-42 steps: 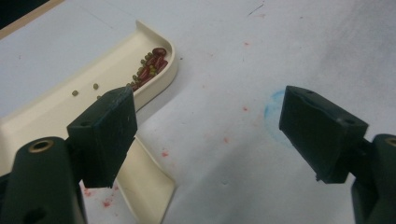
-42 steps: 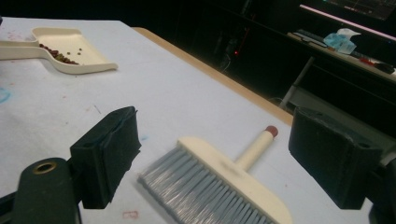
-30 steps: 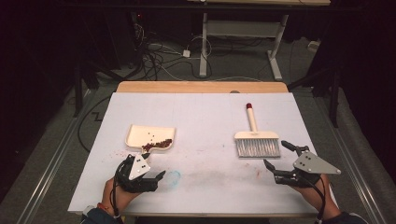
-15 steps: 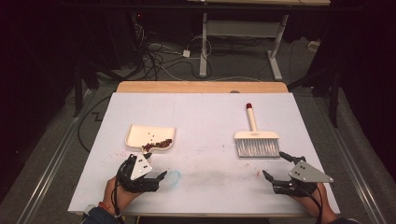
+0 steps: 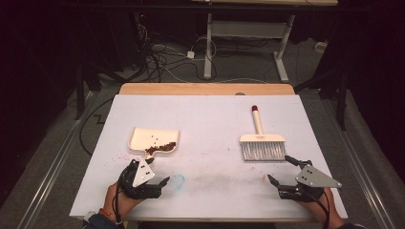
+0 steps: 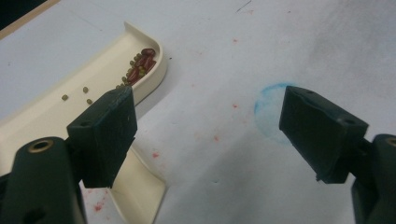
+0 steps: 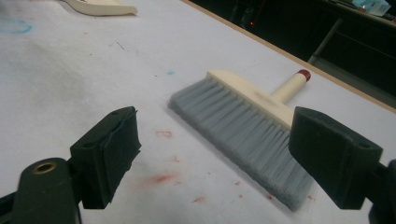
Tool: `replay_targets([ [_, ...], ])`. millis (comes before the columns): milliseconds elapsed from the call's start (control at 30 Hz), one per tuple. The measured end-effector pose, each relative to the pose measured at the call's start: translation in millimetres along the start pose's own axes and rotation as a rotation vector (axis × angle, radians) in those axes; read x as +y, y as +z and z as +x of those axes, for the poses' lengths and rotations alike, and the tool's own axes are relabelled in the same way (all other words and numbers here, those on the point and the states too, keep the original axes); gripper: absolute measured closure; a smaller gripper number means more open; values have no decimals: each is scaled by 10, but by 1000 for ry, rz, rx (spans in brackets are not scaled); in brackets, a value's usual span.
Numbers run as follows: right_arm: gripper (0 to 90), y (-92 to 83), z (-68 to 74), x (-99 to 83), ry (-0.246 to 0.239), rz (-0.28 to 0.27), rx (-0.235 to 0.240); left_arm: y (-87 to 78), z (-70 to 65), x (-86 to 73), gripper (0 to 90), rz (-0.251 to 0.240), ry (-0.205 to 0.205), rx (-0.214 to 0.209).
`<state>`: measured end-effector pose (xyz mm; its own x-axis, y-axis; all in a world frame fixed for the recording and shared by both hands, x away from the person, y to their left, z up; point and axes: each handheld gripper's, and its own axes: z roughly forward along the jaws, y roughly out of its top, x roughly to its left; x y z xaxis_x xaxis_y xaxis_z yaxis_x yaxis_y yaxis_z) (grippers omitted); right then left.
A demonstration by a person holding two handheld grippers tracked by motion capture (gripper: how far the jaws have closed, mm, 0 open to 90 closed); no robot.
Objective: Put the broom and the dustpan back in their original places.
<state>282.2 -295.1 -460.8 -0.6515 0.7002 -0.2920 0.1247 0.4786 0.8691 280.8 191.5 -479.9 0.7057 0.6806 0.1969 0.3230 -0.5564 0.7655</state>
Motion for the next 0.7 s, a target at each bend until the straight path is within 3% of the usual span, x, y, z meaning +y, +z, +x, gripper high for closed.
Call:
replay_targets([
  [700,171,17,-31,14,4,3,-8,57,-1,19,188,2,19,-14],
])
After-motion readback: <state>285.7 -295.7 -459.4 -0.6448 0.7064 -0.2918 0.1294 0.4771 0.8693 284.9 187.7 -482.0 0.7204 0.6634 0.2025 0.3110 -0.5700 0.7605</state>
